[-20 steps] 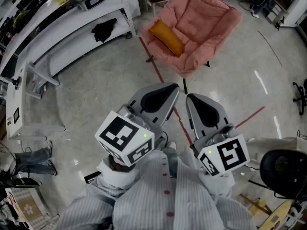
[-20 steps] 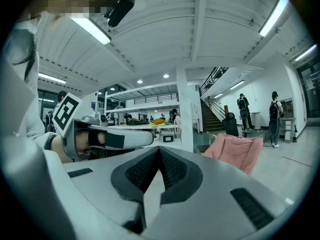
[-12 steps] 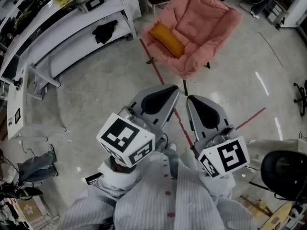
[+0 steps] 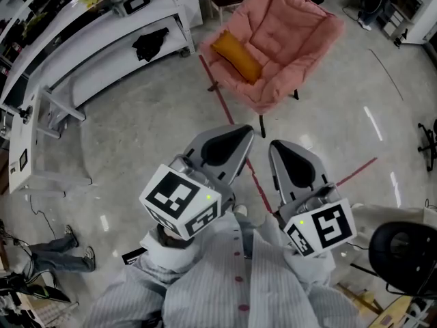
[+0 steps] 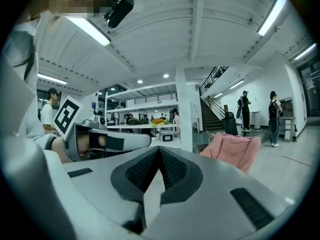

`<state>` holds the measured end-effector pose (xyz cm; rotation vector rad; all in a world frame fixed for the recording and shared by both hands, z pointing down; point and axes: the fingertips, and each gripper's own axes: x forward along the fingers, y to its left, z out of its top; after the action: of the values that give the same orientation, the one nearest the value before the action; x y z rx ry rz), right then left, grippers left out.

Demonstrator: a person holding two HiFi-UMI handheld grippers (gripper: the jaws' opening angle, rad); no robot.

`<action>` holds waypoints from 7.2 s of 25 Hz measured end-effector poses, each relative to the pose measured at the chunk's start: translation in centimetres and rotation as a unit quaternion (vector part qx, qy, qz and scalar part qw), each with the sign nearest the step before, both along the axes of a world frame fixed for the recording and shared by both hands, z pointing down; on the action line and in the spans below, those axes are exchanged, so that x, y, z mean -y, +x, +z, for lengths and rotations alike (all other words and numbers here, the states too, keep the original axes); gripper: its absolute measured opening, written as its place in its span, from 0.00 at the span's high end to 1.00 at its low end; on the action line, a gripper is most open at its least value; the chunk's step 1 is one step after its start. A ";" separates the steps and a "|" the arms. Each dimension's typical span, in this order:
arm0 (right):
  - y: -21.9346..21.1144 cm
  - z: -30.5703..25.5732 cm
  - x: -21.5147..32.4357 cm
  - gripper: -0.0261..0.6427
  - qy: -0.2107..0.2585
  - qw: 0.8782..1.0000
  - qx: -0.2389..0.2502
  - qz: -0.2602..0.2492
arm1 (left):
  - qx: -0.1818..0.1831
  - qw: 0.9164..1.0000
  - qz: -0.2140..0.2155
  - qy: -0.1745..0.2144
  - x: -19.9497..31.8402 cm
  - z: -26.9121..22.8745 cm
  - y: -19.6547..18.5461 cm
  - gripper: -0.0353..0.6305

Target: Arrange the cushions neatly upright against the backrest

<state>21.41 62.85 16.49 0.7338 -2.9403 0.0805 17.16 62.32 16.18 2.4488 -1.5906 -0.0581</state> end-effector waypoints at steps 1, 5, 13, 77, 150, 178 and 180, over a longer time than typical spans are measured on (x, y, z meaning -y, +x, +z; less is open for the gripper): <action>0.0 0.0 0.2 0.94 -0.001 1.000 0.000 -0.001 | 0.000 1.000 -0.003 0.000 0.2 -0.1 -0.2 0.93; -1.5 0.3 1.6 0.94 -0.002 1.000 -0.002 -0.005 | 0.001 1.000 -0.014 -0.004 1.4 0.4 -2.1 0.93; -6.6 0.8 7.5 0.94 0.000 1.000 -0.009 0.009 | 0.004 1.000 -0.009 0.003 7.3 0.6 -7.7 0.93; -22.1 7.4 66.4 0.94 -0.094 0.985 -0.059 0.133 | 0.055 0.994 0.026 -0.094 66.0 6.4 -29.8 0.93; -20.9 64.7 67.5 0.86 -0.616 0.766 -0.036 0.182 | 0.107 0.907 -0.043 -0.406 66.9 46.8 -37.6 0.67; -9.7 48.2 72.4 0.91 -0.456 0.826 -0.001 0.331 | 0.110 0.917 0.020 -0.383 71.9 42.7 -32.4 0.76; -8.8 47.1 73.0 0.91 -0.443 0.828 0.005 0.344 | 0.109 0.917 0.029 -0.383 72.9 42.9 -31.8 0.77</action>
<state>12.66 -10.11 63.61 1.4701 -2.0460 1.3627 -14.61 -10.58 59.06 1.9064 -1.2657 0.7290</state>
